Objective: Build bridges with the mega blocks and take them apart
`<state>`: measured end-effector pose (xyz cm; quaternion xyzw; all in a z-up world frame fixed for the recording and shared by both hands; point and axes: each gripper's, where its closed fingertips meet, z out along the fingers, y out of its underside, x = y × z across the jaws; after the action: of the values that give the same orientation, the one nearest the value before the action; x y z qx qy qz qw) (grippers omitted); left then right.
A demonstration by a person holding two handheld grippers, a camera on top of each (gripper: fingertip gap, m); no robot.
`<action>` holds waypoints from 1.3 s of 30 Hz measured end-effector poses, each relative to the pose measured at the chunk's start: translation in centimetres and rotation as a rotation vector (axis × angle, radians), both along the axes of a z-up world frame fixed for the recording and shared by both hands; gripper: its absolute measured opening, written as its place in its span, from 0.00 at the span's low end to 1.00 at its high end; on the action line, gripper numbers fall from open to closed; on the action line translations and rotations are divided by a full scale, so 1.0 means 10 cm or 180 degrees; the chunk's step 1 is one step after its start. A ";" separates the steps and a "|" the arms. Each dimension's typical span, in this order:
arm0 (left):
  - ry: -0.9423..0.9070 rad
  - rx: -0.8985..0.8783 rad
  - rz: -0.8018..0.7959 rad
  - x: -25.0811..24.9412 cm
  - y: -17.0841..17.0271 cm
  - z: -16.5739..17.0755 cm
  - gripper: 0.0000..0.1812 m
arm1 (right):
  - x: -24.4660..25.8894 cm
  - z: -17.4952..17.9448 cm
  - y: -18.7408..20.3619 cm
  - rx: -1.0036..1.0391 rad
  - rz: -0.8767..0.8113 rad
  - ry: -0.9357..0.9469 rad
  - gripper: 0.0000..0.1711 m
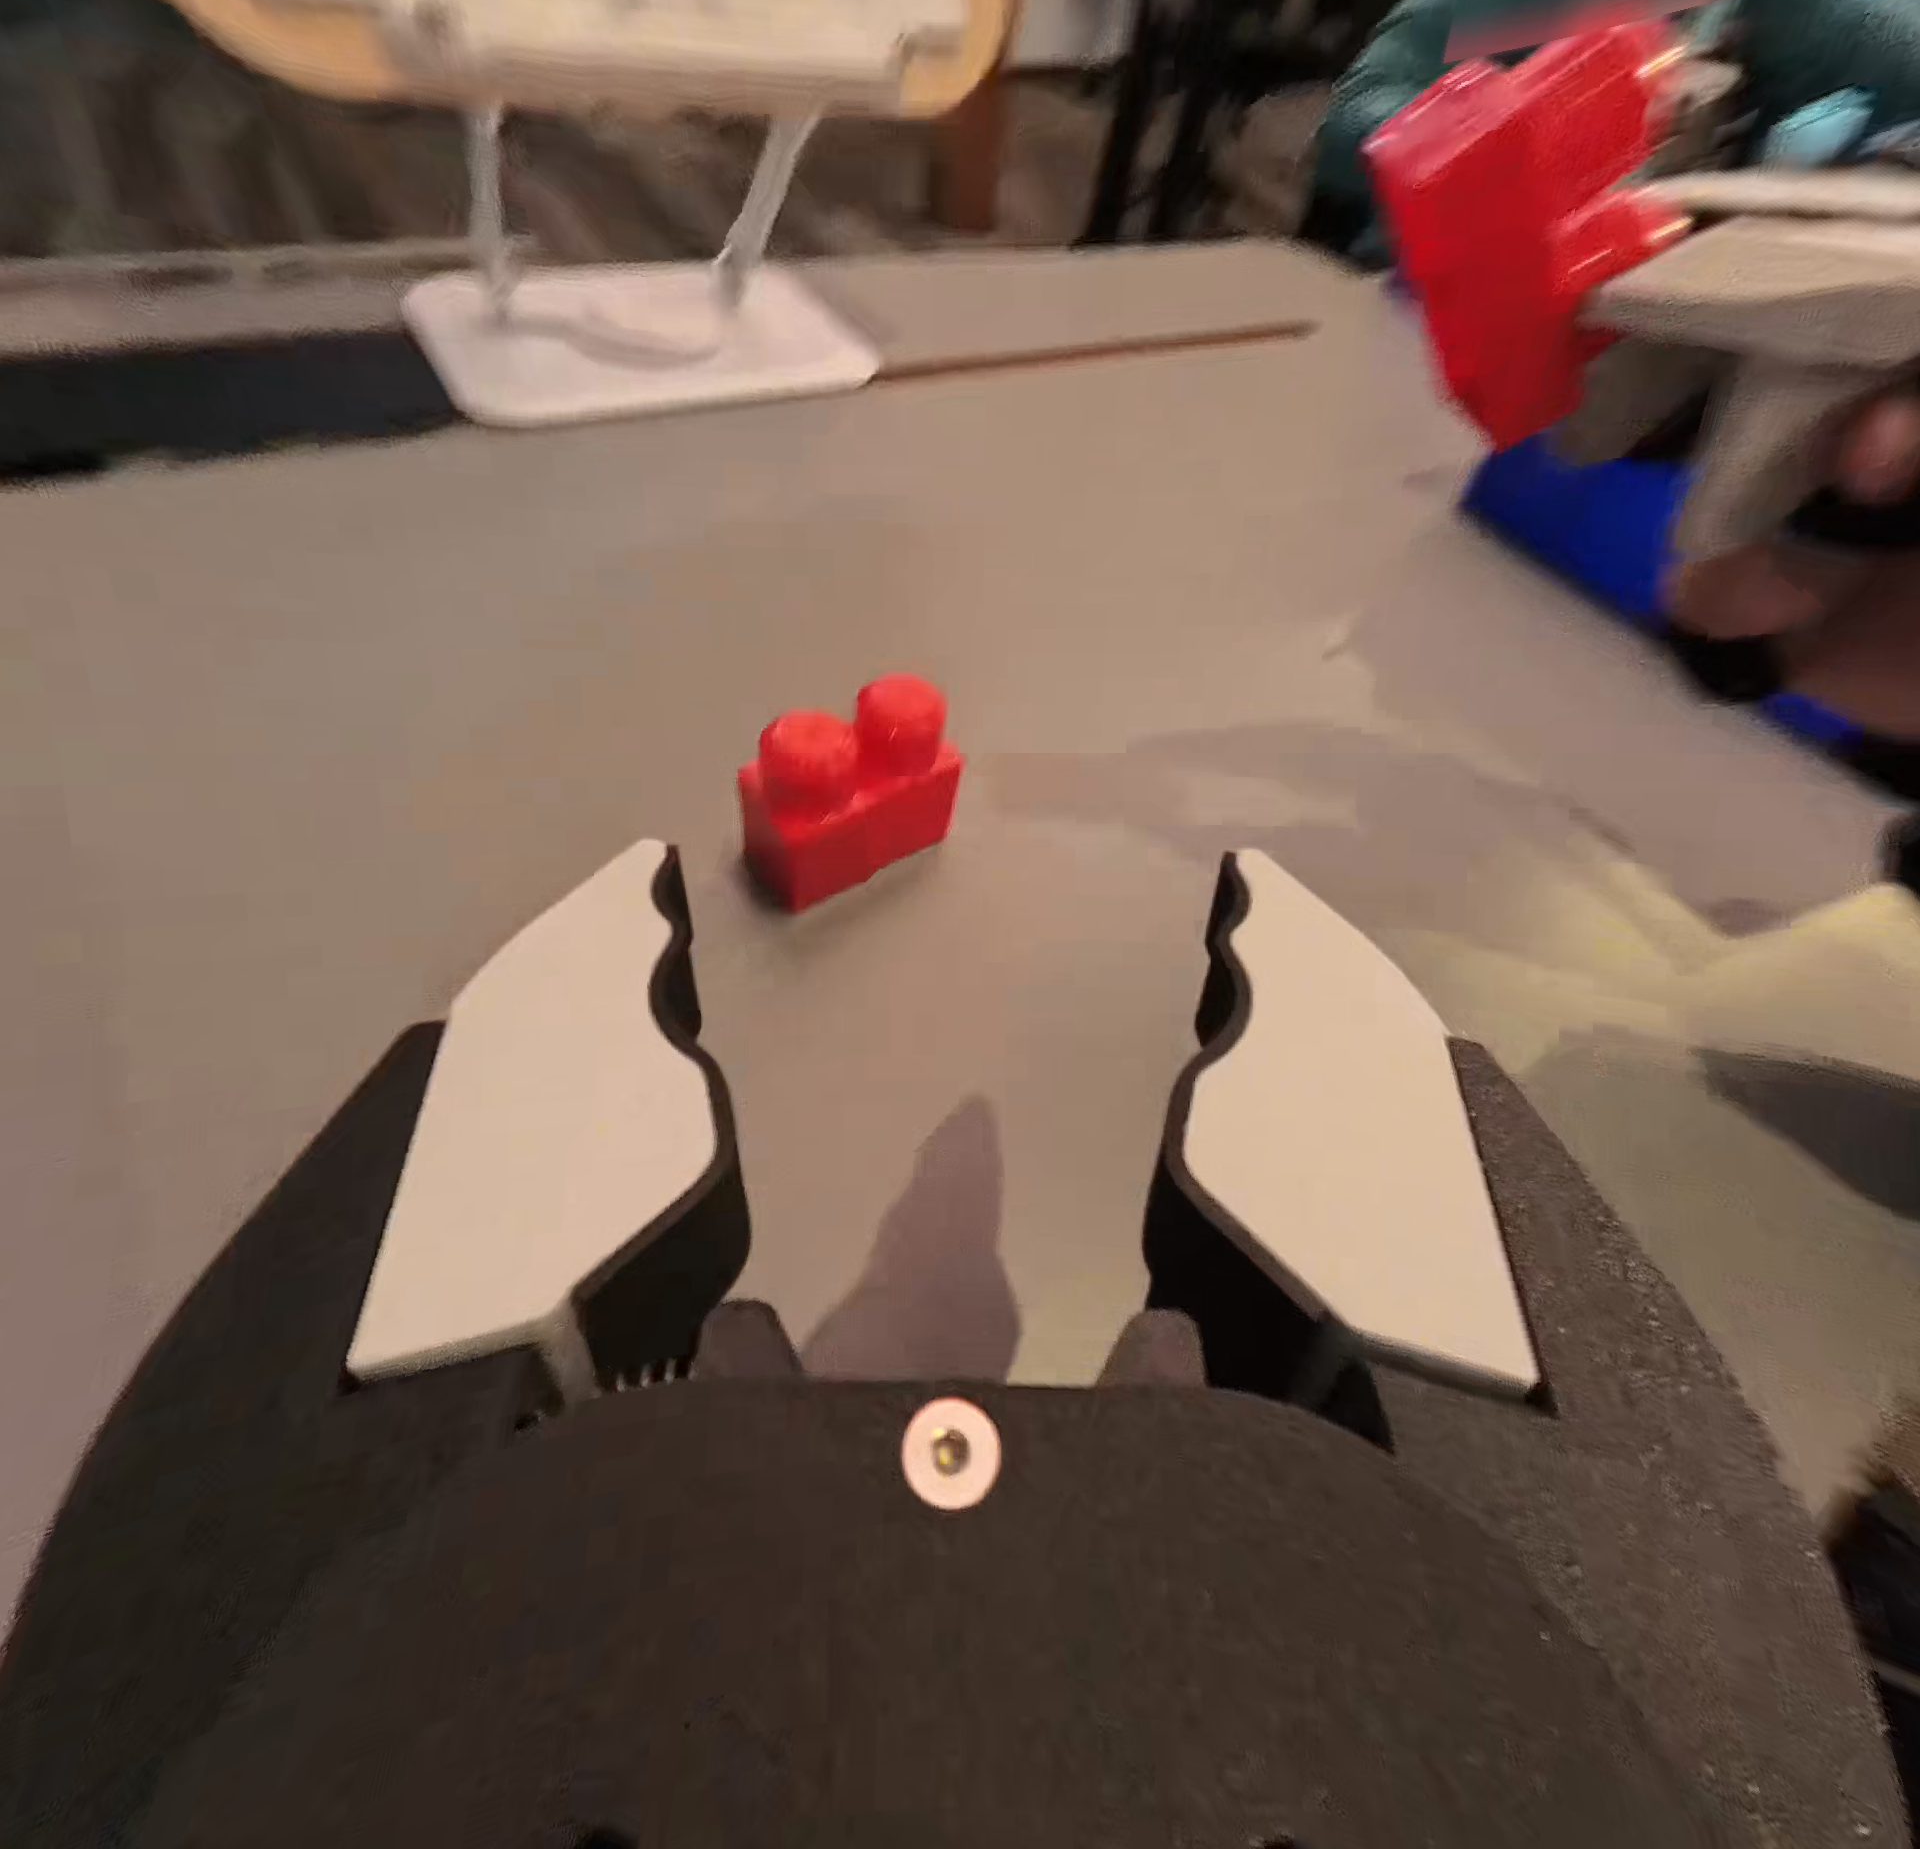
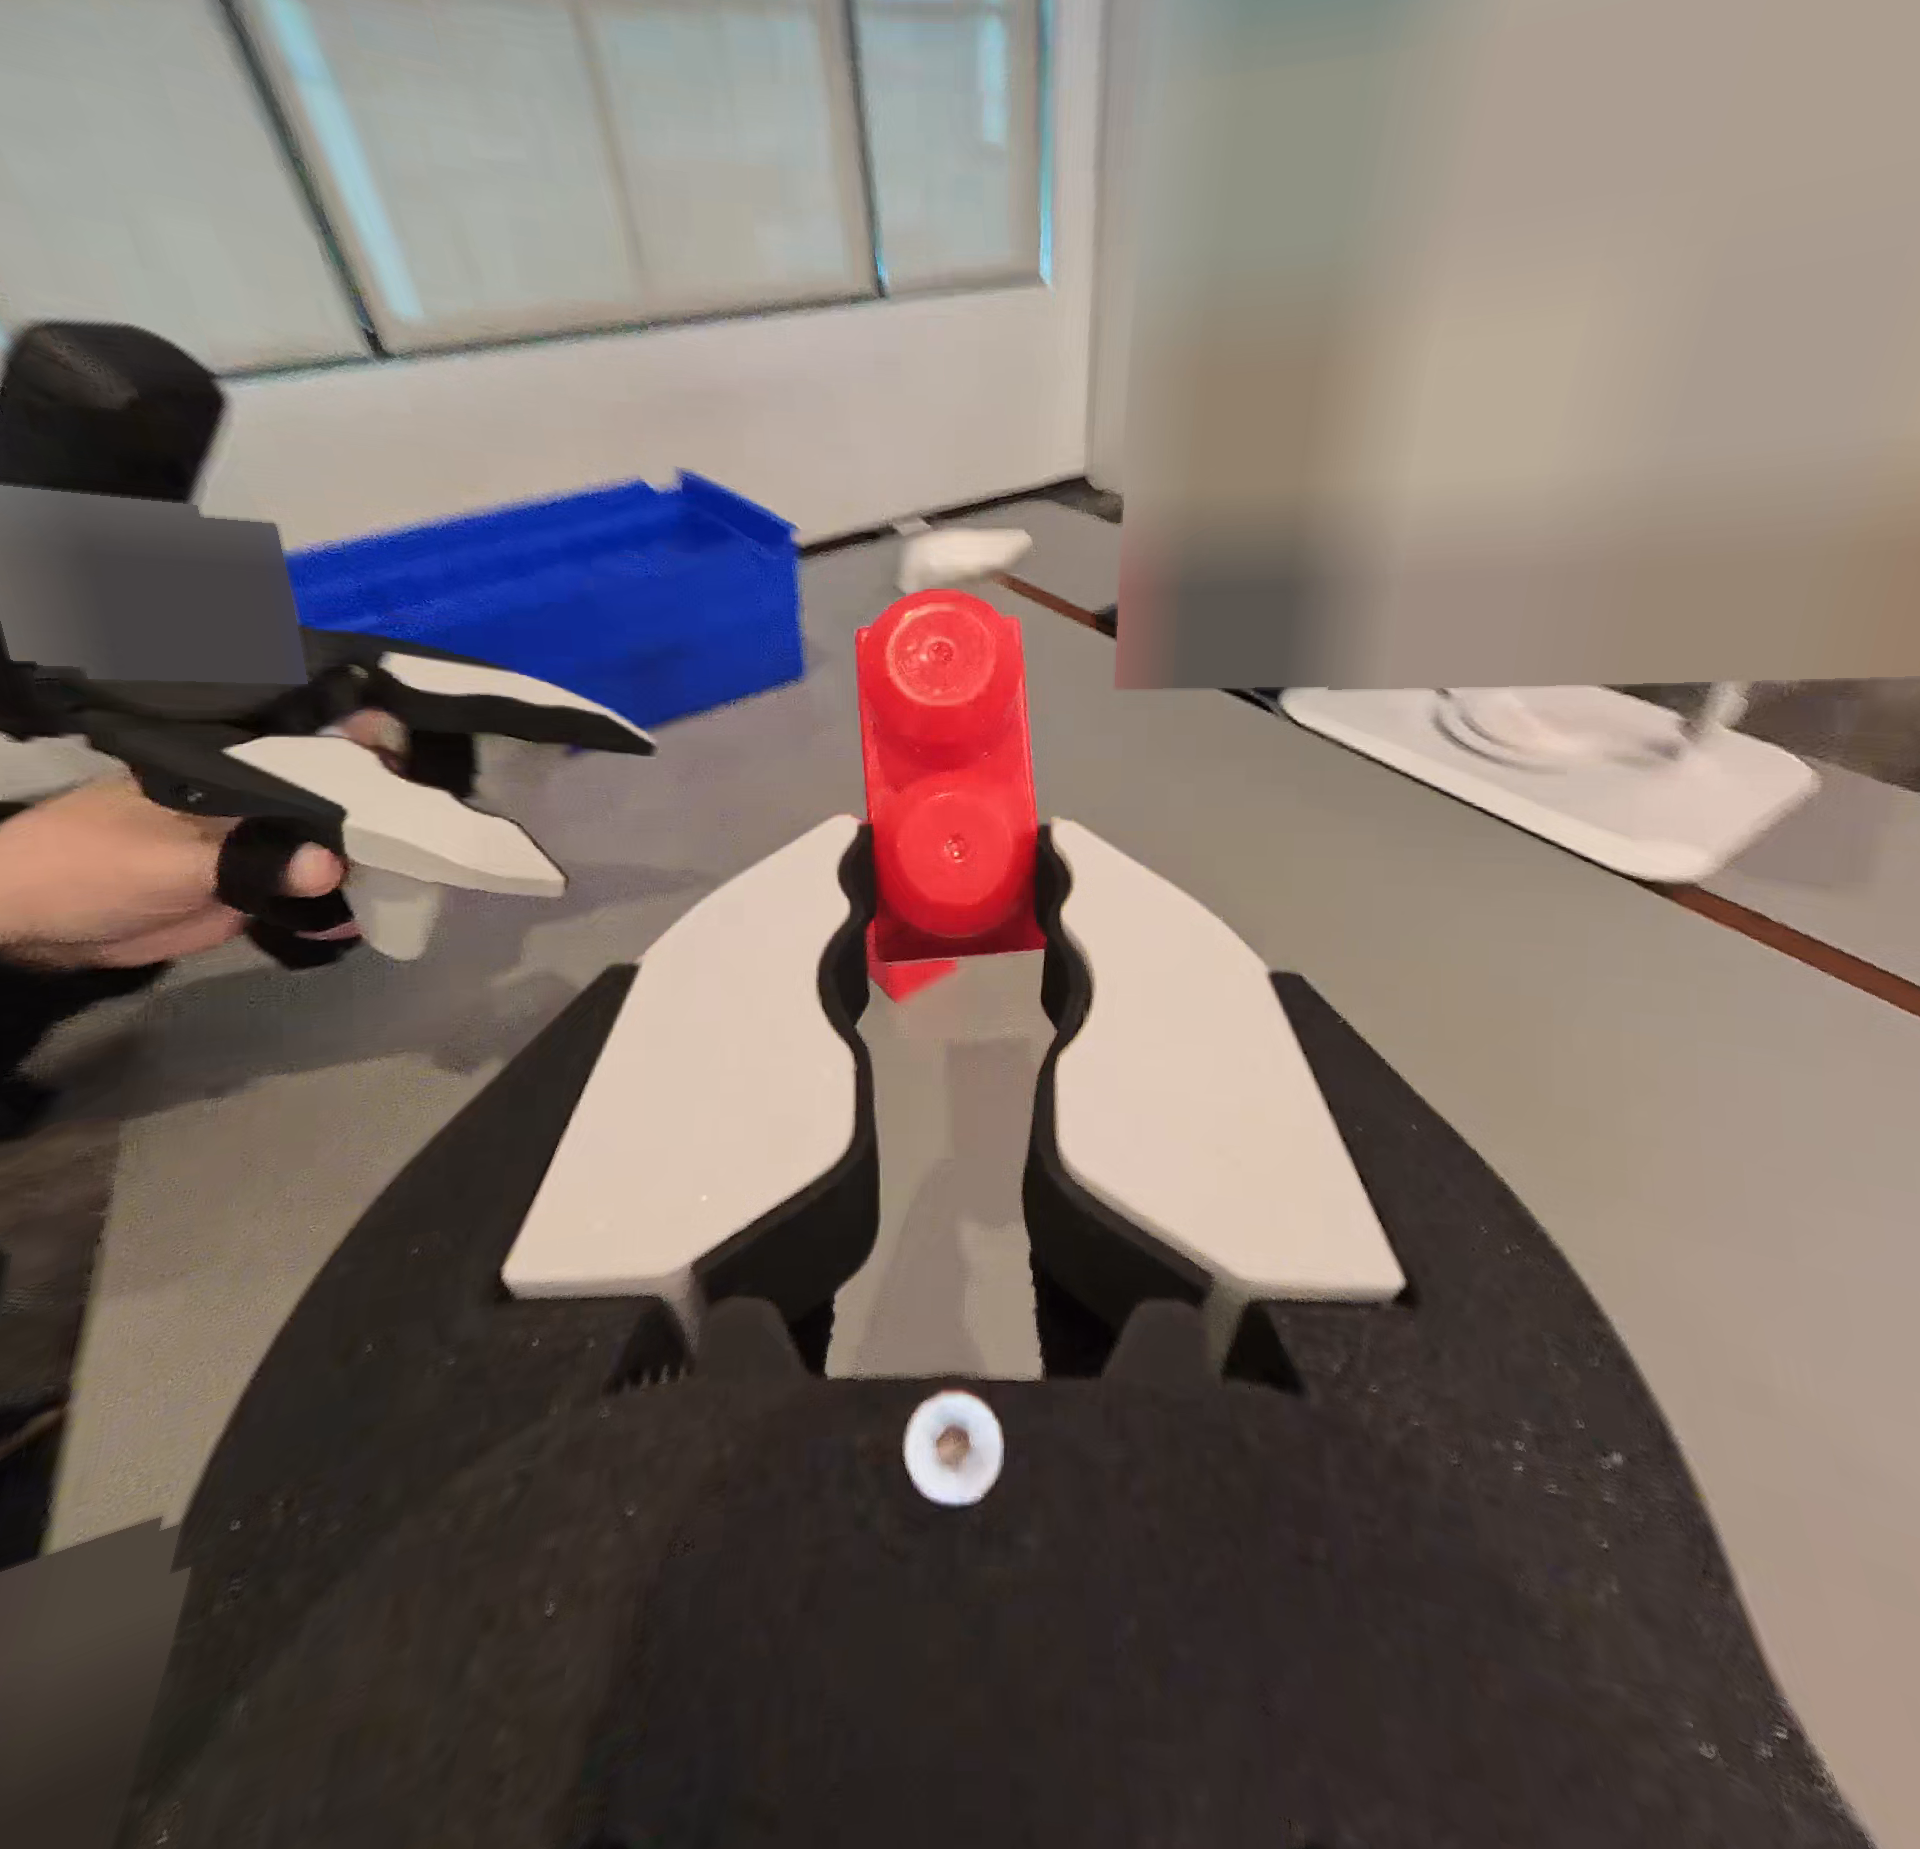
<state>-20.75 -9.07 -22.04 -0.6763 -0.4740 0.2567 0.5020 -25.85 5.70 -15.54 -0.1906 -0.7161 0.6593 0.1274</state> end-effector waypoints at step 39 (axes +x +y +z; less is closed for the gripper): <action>-0.1200 -0.0545 0.2053 -1.03 0.05 -1.04 0.50 | -0.39 -0.69 0.61 -0.0051 0.0068 -0.0548 0.17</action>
<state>-31.01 -8.55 -32.44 -0.5673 -0.7233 0.3112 0.2412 -29.76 11.79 -22.43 -0.2400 -0.7210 0.6475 0.0567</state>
